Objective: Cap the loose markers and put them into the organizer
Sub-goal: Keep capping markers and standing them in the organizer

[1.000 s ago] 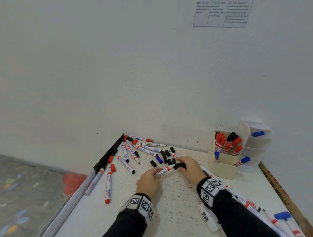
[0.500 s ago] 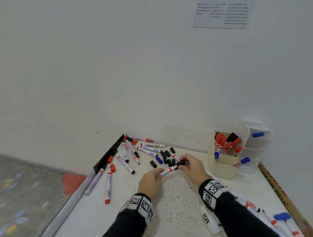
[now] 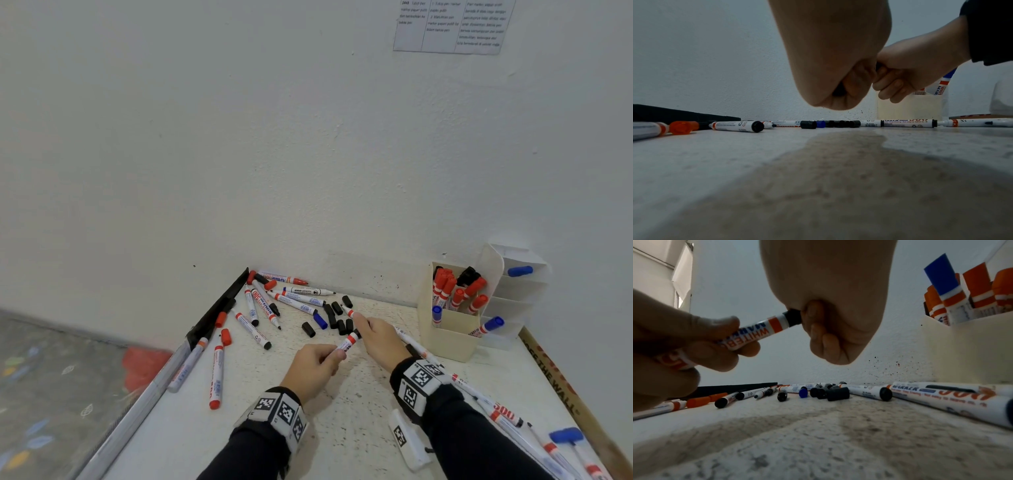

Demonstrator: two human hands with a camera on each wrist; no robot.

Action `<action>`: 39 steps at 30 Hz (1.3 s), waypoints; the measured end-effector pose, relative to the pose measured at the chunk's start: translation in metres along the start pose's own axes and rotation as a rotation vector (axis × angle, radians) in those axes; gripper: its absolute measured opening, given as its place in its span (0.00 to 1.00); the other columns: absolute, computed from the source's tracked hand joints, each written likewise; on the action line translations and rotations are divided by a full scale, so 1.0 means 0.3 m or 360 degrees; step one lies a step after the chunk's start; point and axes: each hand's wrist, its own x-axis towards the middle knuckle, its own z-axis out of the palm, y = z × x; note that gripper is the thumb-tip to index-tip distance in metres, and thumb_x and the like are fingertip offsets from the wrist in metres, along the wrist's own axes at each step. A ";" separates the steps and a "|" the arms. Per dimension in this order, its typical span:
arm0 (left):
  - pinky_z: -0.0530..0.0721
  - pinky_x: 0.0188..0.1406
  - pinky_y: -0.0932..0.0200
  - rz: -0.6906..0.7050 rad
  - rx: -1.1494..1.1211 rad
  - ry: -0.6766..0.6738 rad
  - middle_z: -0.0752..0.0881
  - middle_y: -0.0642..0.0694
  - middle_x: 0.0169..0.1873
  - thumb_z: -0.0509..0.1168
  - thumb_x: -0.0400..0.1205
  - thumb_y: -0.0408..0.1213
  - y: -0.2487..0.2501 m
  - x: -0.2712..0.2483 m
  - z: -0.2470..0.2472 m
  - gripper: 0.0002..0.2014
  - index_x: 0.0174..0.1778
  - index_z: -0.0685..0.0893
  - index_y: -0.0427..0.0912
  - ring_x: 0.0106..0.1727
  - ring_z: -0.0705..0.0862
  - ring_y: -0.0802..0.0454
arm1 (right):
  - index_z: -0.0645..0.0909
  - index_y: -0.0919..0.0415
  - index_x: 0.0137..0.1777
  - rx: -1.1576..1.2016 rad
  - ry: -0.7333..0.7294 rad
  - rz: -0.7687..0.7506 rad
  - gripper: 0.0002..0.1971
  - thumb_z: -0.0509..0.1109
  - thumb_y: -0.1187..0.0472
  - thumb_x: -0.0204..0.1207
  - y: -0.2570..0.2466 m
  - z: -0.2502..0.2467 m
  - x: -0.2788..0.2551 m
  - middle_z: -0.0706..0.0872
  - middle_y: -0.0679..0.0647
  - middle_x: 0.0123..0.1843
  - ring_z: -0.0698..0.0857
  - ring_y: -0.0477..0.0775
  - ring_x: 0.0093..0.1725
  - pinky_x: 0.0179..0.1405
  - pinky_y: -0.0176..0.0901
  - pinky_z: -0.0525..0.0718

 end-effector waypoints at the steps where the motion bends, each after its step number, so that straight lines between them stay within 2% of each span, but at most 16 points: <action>1: 0.64 0.15 0.67 -0.0086 -0.0164 -0.0045 0.71 0.52 0.23 0.56 0.85 0.41 0.007 -0.003 0.000 0.12 0.41 0.81 0.40 0.14 0.63 0.62 | 0.65 0.55 0.28 0.0066 -0.0015 -0.0034 0.22 0.52 0.48 0.83 -0.009 0.001 0.001 0.64 0.48 0.24 0.63 0.48 0.26 0.31 0.42 0.63; 4: 0.57 0.11 0.71 -0.0221 -0.0549 -0.0119 0.69 0.55 0.18 0.54 0.86 0.43 0.031 -0.014 -0.005 0.15 0.39 0.78 0.41 0.12 0.60 0.60 | 0.69 0.56 0.31 0.0189 -0.0035 -0.0182 0.19 0.54 0.51 0.84 -0.052 -0.010 0.000 0.66 0.49 0.26 0.65 0.48 0.28 0.33 0.42 0.66; 6: 0.57 0.12 0.72 -0.0231 -0.0649 -0.0081 0.69 0.55 0.17 0.54 0.86 0.44 0.037 -0.012 -0.010 0.16 0.37 0.77 0.41 0.13 0.60 0.60 | 0.72 0.58 0.36 0.0151 -0.0080 -0.0280 0.17 0.54 0.53 0.84 -0.087 -0.025 0.000 0.68 0.47 0.27 0.67 0.46 0.28 0.29 0.34 0.67; 9: 0.64 0.14 0.68 -0.0172 -0.0620 0.0086 0.75 0.51 0.21 0.56 0.85 0.44 0.036 -0.009 -0.010 0.15 0.39 0.81 0.40 0.16 0.67 0.58 | 0.70 0.53 0.33 0.0050 -0.0164 -0.0358 0.17 0.54 0.52 0.84 -0.120 -0.040 0.005 0.70 0.46 0.28 0.69 0.44 0.28 0.27 0.31 0.66; 11: 0.73 0.27 0.68 -0.0138 -0.0461 0.0276 0.82 0.50 0.31 0.56 0.85 0.47 0.035 -0.006 -0.009 0.15 0.42 0.83 0.42 0.29 0.77 0.55 | 0.69 0.50 0.31 -0.0024 -0.0152 -0.0383 0.18 0.55 0.51 0.84 -0.128 -0.045 0.008 0.70 0.44 0.27 0.69 0.40 0.25 0.25 0.29 0.67; 14: 0.75 0.53 0.63 -0.0182 0.0065 0.0654 0.81 0.47 0.50 0.49 0.87 0.47 0.008 0.004 -0.015 0.16 0.52 0.80 0.45 0.57 0.77 0.51 | 0.72 0.52 0.33 -0.0028 -0.0042 -0.0378 0.16 0.57 0.51 0.83 -0.110 -0.060 0.014 0.72 0.44 0.27 0.72 0.39 0.23 0.24 0.28 0.69; 16: 0.63 0.75 0.52 -0.0375 0.0603 0.0797 0.70 0.40 0.73 0.48 0.87 0.46 -0.021 0.007 -0.034 0.21 0.71 0.73 0.41 0.77 0.64 0.46 | 0.73 0.56 0.38 -0.0044 0.0045 -0.0348 0.15 0.57 0.50 0.83 -0.093 -0.084 0.022 0.72 0.47 0.29 0.70 0.43 0.25 0.26 0.31 0.67; 18: 0.48 0.81 0.48 -0.0625 0.0907 0.0710 0.49 0.38 0.82 0.46 0.86 0.46 -0.034 0.011 -0.049 0.27 0.80 0.55 0.38 0.83 0.46 0.42 | 0.74 0.60 0.41 -0.0006 0.0118 -0.0318 0.15 0.57 0.50 0.83 -0.078 -0.119 0.034 0.72 0.48 0.30 0.68 0.44 0.25 0.25 0.30 0.67; 20: 0.42 0.81 0.46 -0.0768 0.1016 0.0554 0.40 0.37 0.81 0.44 0.86 0.46 -0.034 0.013 -0.053 0.31 0.81 0.45 0.35 0.83 0.39 0.42 | 0.75 0.62 0.43 0.0039 0.0214 -0.0322 0.15 0.57 0.50 0.82 -0.074 -0.164 0.040 0.73 0.49 0.30 0.67 0.45 0.25 0.23 0.31 0.67; 22: 0.42 0.81 0.45 -0.0837 0.1085 0.0435 0.39 0.38 0.82 0.44 0.86 0.46 -0.038 0.018 -0.051 0.31 0.81 0.43 0.34 0.83 0.39 0.43 | 0.75 0.58 0.41 0.0067 0.0339 -0.0356 0.13 0.57 0.51 0.82 -0.079 -0.218 0.044 0.75 0.52 0.31 0.69 0.48 0.26 0.23 0.34 0.69; 25: 0.49 0.81 0.43 -0.0842 0.1096 0.0451 0.49 0.40 0.82 0.47 0.85 0.45 -0.050 0.028 -0.046 0.29 0.81 0.52 0.34 0.83 0.48 0.45 | 0.73 0.53 0.38 0.0098 0.0567 -0.0373 0.11 0.59 0.52 0.82 -0.094 -0.310 0.047 0.81 0.58 0.37 0.76 0.54 0.31 0.30 0.43 0.76; 27: 0.63 0.77 0.44 -0.0791 0.1065 0.0572 0.62 0.40 0.77 0.50 0.84 0.44 -0.049 0.027 -0.046 0.24 0.76 0.64 0.39 0.78 0.63 0.46 | 0.74 0.57 0.43 0.0168 0.0730 -0.0368 0.09 0.60 0.53 0.81 -0.104 -0.377 0.049 0.84 0.58 0.42 0.79 0.53 0.33 0.31 0.37 0.80; 29: 0.73 0.67 0.48 -0.0778 0.1074 0.0647 0.70 0.44 0.69 0.52 0.83 0.45 -0.043 0.024 -0.048 0.19 0.70 0.70 0.43 0.69 0.71 0.47 | 0.75 0.59 0.50 0.0130 0.0888 -0.0330 0.08 0.61 0.54 0.81 -0.099 -0.450 0.059 0.84 0.56 0.44 0.83 0.53 0.37 0.32 0.33 0.81; 33: 0.79 0.58 0.52 -0.0874 0.1010 0.0666 0.68 0.41 0.67 0.55 0.82 0.44 -0.056 0.027 -0.045 0.19 0.69 0.68 0.44 0.62 0.75 0.46 | 0.76 0.64 0.59 0.0000 0.1092 -0.0231 0.11 0.62 0.59 0.81 -0.033 -0.580 0.100 0.85 0.58 0.50 0.86 0.61 0.50 0.55 0.56 0.84; 36: 0.80 0.50 0.58 -0.0902 0.0994 0.0672 0.68 0.42 0.61 0.56 0.82 0.43 -0.057 0.025 -0.043 0.19 0.69 0.65 0.44 0.54 0.76 0.49 | 0.76 0.69 0.63 -0.0196 0.1118 -0.0131 0.13 0.60 0.65 0.81 0.020 -0.634 0.117 0.84 0.66 0.57 0.83 0.66 0.58 0.62 0.52 0.78; 39: 0.79 0.49 0.58 -0.0857 0.0902 0.0665 0.68 0.42 0.61 0.56 0.82 0.41 -0.063 0.026 -0.045 0.19 0.70 0.66 0.43 0.55 0.76 0.49 | 0.75 0.71 0.64 -0.0347 0.1130 -0.0041 0.14 0.58 0.68 0.81 0.058 -0.652 0.126 0.82 0.69 0.60 0.80 0.67 0.60 0.61 0.51 0.75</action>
